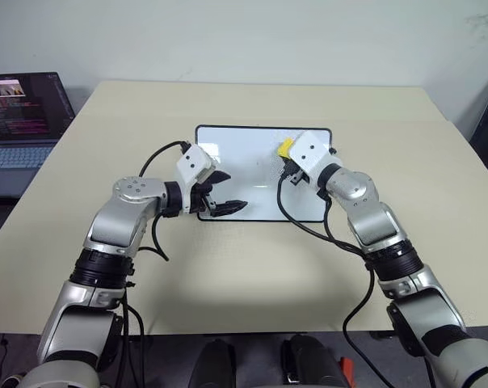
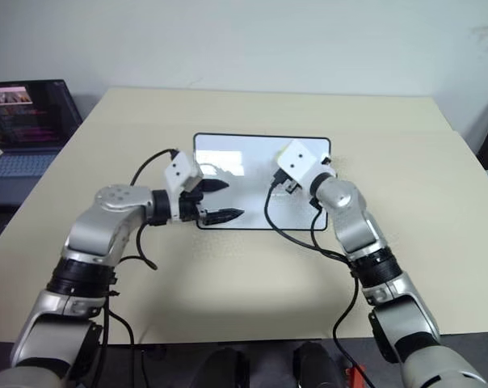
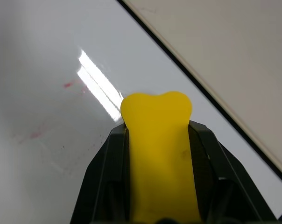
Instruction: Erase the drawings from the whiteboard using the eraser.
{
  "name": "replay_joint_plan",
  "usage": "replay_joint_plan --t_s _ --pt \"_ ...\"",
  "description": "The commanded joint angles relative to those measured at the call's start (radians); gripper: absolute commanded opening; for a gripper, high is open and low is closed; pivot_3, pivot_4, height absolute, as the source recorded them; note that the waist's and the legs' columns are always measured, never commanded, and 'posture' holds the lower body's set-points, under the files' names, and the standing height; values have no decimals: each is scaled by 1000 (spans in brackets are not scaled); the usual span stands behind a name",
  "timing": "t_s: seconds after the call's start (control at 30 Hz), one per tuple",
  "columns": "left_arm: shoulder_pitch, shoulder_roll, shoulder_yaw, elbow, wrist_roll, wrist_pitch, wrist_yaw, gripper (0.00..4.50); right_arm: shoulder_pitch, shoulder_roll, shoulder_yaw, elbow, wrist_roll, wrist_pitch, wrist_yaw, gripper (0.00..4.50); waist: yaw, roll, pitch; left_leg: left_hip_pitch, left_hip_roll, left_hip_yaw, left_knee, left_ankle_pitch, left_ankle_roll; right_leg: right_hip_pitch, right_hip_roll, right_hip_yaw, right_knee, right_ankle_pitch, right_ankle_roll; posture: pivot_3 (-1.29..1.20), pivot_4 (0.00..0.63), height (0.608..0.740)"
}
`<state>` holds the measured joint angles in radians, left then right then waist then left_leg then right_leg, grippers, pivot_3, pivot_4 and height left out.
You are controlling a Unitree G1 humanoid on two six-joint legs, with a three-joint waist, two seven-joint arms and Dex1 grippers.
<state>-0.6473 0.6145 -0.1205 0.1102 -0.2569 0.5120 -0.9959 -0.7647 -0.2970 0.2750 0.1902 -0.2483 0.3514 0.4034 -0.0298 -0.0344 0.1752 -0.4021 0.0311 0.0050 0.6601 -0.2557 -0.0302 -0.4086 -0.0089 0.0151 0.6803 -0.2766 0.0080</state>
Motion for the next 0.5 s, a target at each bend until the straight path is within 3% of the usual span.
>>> replay_joint_plan --t_s 0.03,0.4,0.5 --pt "-5 13 21 -36 -6 -7 -4 4500 0 -19 30 40 -40 9 16 1317 0 0 0 0 0 0 0 0 0 0 0 0 0 0 0 0 150 740" --pt "0 20 26 -56 -12 4 0 4500 118 -66 58 23 -27 128 159 1317 -1 -3 -2 8 0 0 2 2 2 7 3 0 2 2 2 0 150 740" --pt "0 20 26 -58 -12 5 1 4500 119 -58 55 2 -22 125 173 1317 -2 -3 -2 20 0 0 1 2 2 19 3 0 1 0 5 0 150 740"
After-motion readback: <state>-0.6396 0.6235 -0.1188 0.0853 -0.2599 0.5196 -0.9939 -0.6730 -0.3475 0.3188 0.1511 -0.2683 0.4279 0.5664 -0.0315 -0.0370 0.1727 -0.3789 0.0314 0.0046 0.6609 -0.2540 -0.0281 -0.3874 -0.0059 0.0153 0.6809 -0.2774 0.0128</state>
